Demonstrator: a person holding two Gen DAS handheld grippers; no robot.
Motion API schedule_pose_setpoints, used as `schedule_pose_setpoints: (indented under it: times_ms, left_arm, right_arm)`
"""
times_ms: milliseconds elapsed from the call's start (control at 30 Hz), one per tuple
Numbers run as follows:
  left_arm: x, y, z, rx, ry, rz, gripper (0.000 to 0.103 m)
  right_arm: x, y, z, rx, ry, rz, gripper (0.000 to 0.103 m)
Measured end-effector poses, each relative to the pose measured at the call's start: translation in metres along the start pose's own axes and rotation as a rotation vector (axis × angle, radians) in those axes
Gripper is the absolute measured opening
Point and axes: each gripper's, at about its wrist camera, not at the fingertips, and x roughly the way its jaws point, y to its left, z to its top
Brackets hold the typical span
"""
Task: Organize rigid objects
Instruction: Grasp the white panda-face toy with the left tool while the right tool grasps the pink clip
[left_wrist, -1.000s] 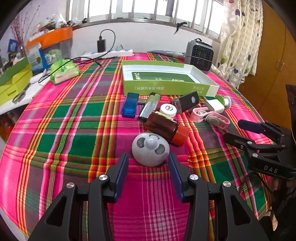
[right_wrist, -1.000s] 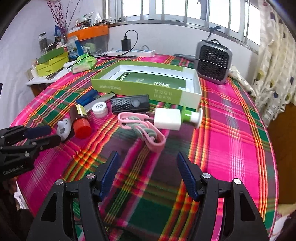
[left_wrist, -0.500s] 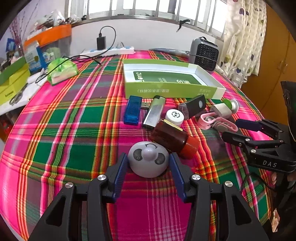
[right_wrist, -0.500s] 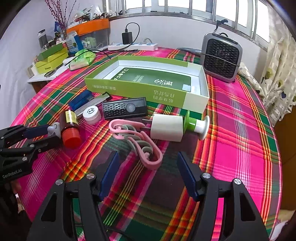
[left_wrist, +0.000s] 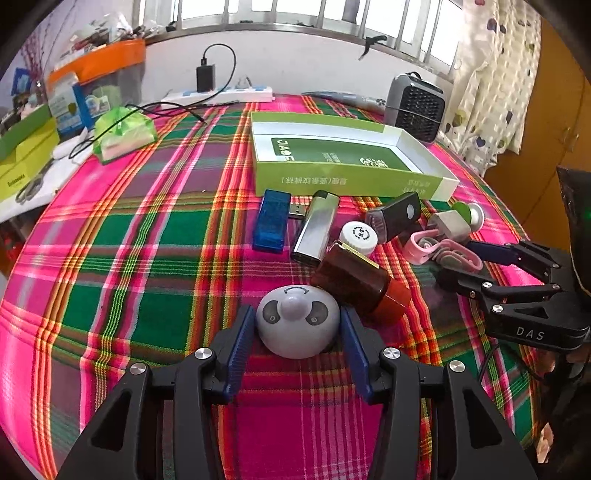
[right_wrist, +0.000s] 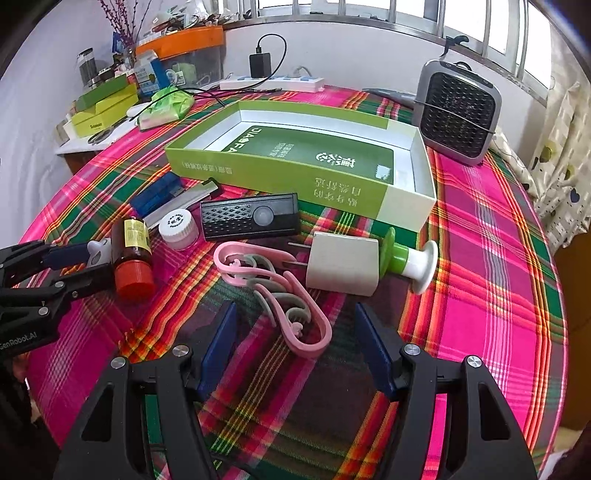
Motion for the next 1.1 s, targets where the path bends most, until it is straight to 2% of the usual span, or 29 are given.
schedule_pose_setpoints:
  times_ms: [200, 267, 333, 433, 567, 1100]
  left_arm:
    - [0.0, -0.001, 0.001, 0.009, -0.001, -0.001, 0.046]
    - [0.0, 0.0, 0.002, 0.006, -0.001, -0.006, 0.046]
    - [0.0, -0.001, 0.002, 0.008, -0.002, -0.006, 0.046]
    - [0.0, -0.001, 0.002, 0.007, -0.005, -0.011, 0.046]
    - [-0.003, 0.0, 0.002, 0.005, -0.017, -0.012, 0.045]
    - [-0.017, 0.003, 0.013, 0.023, -0.054, 0.003, 0.045]
  right_arm:
    - [0.0, -0.002, 0.001, 0.001, 0.005, -0.005, 0.063]
    - [-0.001, -0.002, 0.001, -0.001, 0.002, -0.002, 0.054]
    - [-0.002, -0.002, 0.0, 0.001, -0.001, -0.005, 0.049]
    - [-0.004, -0.002, -0.001, 0.002, -0.005, -0.002, 0.037]
    - [-0.005, -0.003, -0.002, 0.01, -0.007, -0.005, 0.031]
    - [-0.022, -0.003, 0.0, 0.025, -0.048, 0.0, 0.027]
